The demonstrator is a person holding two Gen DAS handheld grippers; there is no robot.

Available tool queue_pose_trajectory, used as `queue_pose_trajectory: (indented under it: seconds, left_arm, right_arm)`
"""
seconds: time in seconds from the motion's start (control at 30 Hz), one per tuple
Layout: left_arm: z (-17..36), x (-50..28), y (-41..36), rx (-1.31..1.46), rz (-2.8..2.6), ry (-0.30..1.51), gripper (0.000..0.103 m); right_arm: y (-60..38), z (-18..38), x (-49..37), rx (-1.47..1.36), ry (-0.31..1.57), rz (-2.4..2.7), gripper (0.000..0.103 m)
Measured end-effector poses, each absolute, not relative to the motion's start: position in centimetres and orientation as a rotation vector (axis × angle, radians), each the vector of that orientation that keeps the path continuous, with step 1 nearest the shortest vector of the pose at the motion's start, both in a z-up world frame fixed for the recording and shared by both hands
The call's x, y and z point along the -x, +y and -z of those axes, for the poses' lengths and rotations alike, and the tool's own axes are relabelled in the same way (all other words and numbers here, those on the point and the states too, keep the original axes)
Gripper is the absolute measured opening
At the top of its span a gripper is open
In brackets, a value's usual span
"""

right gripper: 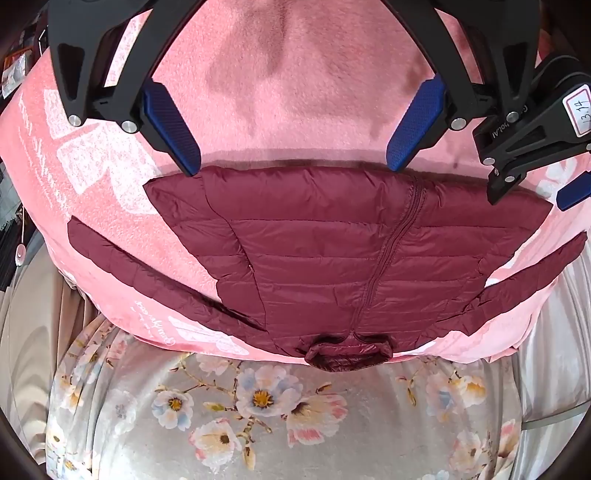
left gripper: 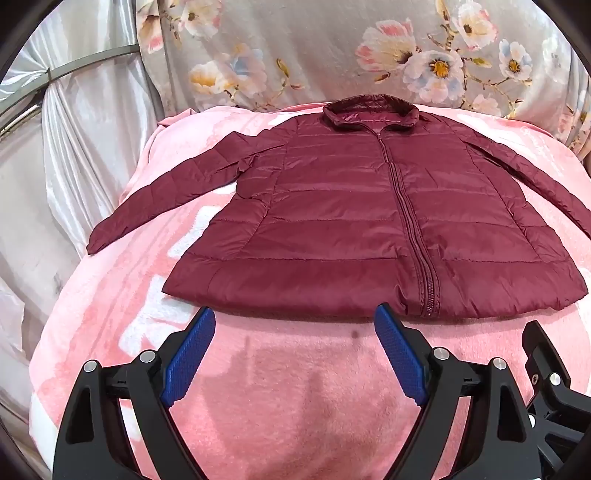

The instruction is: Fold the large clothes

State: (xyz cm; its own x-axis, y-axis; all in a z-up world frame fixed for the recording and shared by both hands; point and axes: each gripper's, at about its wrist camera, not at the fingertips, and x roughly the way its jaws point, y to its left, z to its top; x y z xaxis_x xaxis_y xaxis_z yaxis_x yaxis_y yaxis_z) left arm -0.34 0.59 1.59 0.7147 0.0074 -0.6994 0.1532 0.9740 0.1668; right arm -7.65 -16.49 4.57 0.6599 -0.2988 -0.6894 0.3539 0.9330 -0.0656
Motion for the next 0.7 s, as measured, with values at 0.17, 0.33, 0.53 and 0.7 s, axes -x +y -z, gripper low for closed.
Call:
queue_pose_trajectory:
  seconds: [0.17, 0.33, 0.53, 0.7]
  left_arm:
    - [-1.84, 0.24, 0.91, -0.217, 0.081, 0.774, 0.084]
    - [-1.68, 0.41, 0.68, -0.22, 0.081, 0.77, 0.084]
    - [-2.03, 0.42, 0.88, -0.221, 0.078, 0.767, 0.084]
    - [-1.96, 0.34, 1.08, -0.218, 0.082, 0.77, 0.084]
  right_arm:
    - [-16.39, -4.51, 7.68, -0.075, 0.765, 0.371, 0.098]
    - [-16.37, -4.52, 7.72, -0.077, 0.762, 0.37, 0.098]
    - [-16.31, -4.52, 7.73, -0.076, 0.761, 0.37, 0.098]
    - [-16.29, -4.49, 7.76, -0.077, 0.761, 0.37, 0.098]
